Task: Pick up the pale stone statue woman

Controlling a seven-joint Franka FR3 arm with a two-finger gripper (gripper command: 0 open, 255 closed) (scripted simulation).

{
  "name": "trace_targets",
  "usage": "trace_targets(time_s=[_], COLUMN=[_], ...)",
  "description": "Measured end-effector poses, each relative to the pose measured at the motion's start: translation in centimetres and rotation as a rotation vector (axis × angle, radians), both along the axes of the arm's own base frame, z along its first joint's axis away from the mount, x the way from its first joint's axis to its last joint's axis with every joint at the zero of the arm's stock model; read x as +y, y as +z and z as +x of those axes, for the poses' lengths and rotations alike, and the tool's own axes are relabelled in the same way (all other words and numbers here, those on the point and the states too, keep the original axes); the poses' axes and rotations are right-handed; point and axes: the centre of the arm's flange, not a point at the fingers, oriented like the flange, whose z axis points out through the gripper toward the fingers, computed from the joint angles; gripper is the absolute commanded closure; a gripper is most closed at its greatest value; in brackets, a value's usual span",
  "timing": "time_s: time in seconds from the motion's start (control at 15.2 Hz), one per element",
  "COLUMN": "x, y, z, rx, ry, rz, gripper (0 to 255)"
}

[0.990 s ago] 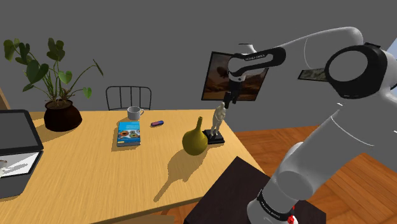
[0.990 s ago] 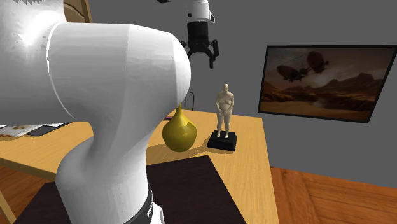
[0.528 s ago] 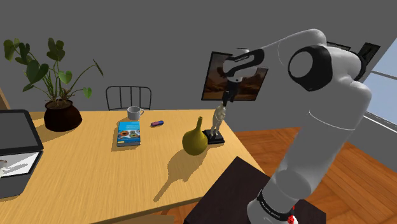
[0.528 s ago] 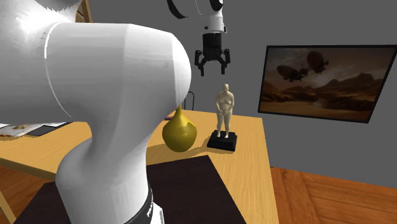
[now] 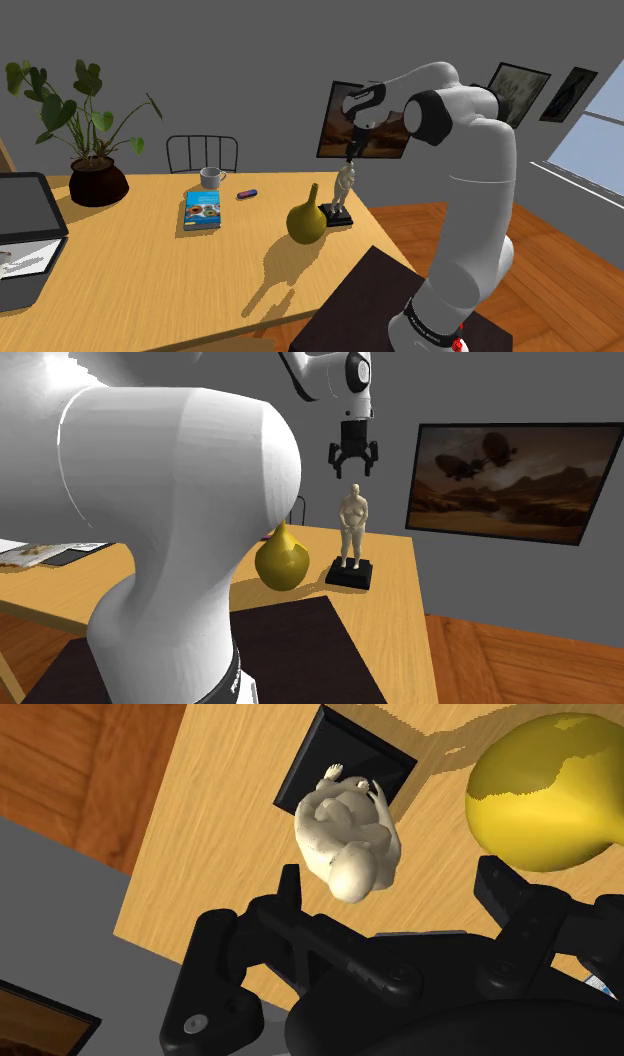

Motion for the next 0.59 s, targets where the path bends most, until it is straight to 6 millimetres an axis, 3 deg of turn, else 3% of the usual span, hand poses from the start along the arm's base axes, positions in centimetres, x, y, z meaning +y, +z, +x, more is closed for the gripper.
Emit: trace_targets(time_s=[0.2,0.59], x=[-1.2,-1.5], y=[-1.4,-4.4], z=[0.8,1.0], rx=[-0.005,-0.006], ry=[0.002,0.002], rz=[0.001,0.002], gripper=[0,0])
